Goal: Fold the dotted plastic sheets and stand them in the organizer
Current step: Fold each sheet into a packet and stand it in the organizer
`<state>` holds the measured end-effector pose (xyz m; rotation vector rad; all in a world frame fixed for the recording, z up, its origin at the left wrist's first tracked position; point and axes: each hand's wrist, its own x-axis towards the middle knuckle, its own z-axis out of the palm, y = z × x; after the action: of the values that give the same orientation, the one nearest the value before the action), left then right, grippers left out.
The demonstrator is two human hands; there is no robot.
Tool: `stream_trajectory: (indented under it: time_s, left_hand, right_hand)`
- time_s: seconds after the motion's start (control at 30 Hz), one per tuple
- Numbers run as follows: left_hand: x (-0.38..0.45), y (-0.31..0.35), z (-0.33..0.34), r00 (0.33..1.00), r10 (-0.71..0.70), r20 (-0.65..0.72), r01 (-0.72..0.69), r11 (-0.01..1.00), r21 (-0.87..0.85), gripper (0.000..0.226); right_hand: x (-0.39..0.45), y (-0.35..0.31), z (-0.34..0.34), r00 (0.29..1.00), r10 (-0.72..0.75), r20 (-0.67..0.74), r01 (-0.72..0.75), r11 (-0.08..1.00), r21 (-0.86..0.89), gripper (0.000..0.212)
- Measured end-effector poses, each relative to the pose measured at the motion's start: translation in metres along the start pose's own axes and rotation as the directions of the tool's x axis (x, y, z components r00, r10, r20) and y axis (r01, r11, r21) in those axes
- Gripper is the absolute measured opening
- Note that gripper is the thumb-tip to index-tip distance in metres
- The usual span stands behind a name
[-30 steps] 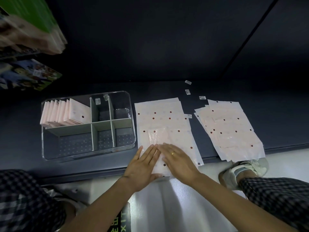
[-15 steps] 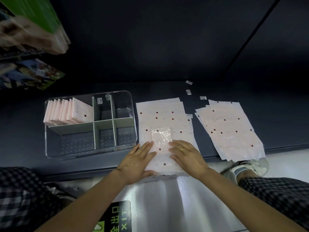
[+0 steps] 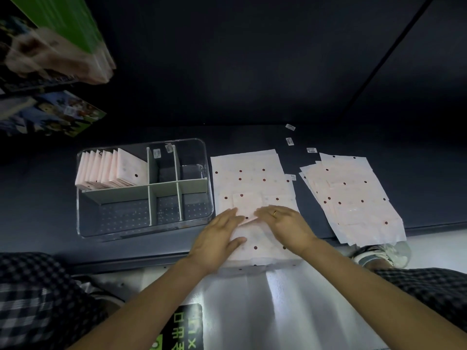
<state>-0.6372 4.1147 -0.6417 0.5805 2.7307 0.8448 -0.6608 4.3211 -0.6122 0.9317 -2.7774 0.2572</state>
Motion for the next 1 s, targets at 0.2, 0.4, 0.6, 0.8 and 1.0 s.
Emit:
stream_trajectory:
  time_s: [0.2,0.4,0.6,0.8,1.0]
  left_hand:
    - [0.003,0.016,-0.042,0.945,-0.161,-0.285,0.028,0.908,-0.418,0.037]
    - [0.002,0.011,-0.095,0.883,-0.354,-0.307,0.063,0.739,-0.671,0.017]
    - [-0.015,-0.014,-0.14,0.914,-0.294,-0.279,0.049,0.763,-0.644,0.016]
    - [-0.036,-0.065,-0.161,0.696,-0.465,-0.547,0.404,0.883,-0.237,0.028]
    - [-0.046,-0.096,-0.153,0.632,-0.612,-0.475,0.614,0.769,-0.174,0.034]
  right_hand:
    - [0.044,0.0,-0.052,0.938,0.311,0.155,-0.345,0.879,0.328,0.023]
    - [0.094,-0.02,-0.102,0.838,0.369,0.403,-0.546,0.563,0.62,0.031]
    - [0.14,-0.07,-0.111,0.871,0.265,0.414,-0.459,0.741,0.49,0.008]
    - [0.2,-0.112,-0.089,0.874,0.347,0.34,-0.477,0.747,0.464,0.01]
    - [0.252,-0.141,-0.052,0.879,0.382,0.286,-0.473,0.779,0.412,0.02]
